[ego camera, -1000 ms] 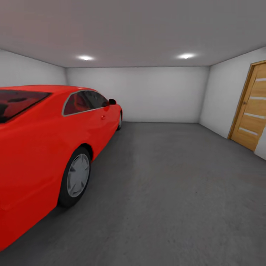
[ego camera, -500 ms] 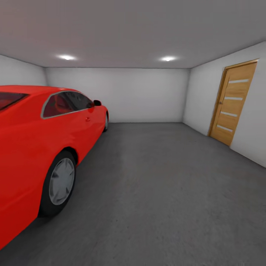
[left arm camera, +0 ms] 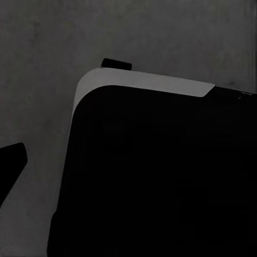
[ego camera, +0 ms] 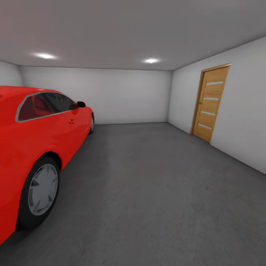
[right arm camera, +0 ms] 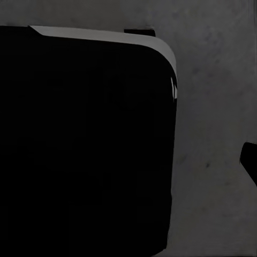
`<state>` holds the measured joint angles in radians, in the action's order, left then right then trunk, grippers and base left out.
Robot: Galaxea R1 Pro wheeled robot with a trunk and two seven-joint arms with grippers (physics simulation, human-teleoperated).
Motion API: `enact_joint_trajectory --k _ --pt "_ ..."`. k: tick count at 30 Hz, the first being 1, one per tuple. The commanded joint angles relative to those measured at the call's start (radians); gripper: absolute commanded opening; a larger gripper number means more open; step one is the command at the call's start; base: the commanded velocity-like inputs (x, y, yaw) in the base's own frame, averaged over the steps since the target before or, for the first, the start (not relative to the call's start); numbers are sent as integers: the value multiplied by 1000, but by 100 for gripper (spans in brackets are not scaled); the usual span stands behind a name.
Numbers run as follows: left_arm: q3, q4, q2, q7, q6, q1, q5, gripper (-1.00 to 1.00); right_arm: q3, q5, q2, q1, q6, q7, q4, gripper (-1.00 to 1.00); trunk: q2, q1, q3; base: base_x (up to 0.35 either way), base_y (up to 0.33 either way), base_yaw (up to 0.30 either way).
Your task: Move the two storage containers from the living room to the garage. In the garage, place one container on the floor and stack the other container on top of it (either order is fine).
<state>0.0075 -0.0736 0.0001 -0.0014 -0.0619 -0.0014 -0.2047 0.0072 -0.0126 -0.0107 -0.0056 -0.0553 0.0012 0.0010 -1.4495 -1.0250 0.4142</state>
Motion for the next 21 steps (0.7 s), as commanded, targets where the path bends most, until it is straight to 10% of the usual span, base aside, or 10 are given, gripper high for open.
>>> enact_joint_trajectory --k 1,21 --pt "0 0 0 0 -3 0 -5 100 1 -1 0 -1 -3 0 1 100 -1 0 0 0 0 -258" --pt "0 0 1 0 -3 0 -6 100 1 -1 1 -1 -1 2 1 100 -1 0 -10 6 0 -258"
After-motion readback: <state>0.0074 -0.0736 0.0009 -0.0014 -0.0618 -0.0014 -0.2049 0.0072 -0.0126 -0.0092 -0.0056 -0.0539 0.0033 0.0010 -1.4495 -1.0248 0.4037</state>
